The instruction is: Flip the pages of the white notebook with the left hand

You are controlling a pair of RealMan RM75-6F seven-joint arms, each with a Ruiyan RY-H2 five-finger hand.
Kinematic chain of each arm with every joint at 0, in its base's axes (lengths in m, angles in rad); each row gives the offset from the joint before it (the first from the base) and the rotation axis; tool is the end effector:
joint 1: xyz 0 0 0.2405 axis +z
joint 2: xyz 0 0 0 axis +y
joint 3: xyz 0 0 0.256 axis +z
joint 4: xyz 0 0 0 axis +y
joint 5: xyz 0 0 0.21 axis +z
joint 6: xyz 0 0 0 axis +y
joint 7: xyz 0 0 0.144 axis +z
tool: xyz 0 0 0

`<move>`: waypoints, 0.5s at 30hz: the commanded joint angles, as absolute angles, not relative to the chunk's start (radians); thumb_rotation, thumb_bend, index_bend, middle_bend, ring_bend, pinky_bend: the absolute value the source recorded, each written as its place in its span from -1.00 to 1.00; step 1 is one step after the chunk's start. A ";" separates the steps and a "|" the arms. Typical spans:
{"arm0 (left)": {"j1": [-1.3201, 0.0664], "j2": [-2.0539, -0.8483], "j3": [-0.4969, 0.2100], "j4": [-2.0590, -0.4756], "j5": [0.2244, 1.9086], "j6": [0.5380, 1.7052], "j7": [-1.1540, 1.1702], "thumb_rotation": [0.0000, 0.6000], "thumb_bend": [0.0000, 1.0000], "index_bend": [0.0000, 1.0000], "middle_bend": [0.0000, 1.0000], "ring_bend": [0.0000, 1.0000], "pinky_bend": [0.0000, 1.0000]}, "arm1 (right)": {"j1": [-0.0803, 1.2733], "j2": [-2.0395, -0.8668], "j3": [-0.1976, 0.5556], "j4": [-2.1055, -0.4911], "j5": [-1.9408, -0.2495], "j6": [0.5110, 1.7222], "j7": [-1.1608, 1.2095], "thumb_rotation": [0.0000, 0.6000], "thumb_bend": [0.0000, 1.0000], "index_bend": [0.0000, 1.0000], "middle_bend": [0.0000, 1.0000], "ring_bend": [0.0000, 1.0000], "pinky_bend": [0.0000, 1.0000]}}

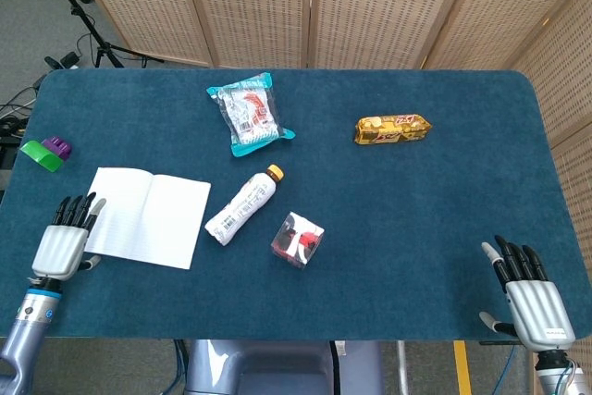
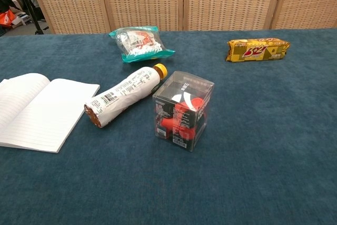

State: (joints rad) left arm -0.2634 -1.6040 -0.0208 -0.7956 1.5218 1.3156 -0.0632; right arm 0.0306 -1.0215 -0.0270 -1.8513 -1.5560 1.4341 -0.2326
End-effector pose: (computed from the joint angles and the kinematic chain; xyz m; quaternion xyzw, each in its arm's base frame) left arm -0.3756 0.2491 0.0580 -0.6887 -0.3045 -0.2981 0.5867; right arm -0.2790 -0.1452 0.1501 0.6465 -0.3965 0.3214 0.5671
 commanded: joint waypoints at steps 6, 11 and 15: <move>-0.264 -1.613 -0.019 -0.781 1.523 1.325 -0.053 1.00 -0.81 -1.00 -1.00 -1.00 -1.00 | 0.031 -1.021 -0.028 -1.852 -1.557 1.434 -0.231 1.00 -1.00 -1.00 -1.00 -1.00 -1.00; -0.264 -1.623 -0.019 -0.767 1.531 1.350 -0.039 1.00 -0.63 -1.00 -1.00 -1.00 -1.00 | 0.031 -1.021 -0.028 -1.852 -1.557 1.433 -0.230 1.00 -1.00 -1.00 -1.00 -1.00 -1.00; -0.265 -1.627 -0.020 -0.763 1.534 1.362 -0.038 1.00 -0.49 -1.00 -1.00 -1.00 -1.00 | 0.031 -1.021 -0.029 -1.852 -1.557 1.432 -0.229 1.00 -1.00 -1.00 -1.00 -1.00 -1.00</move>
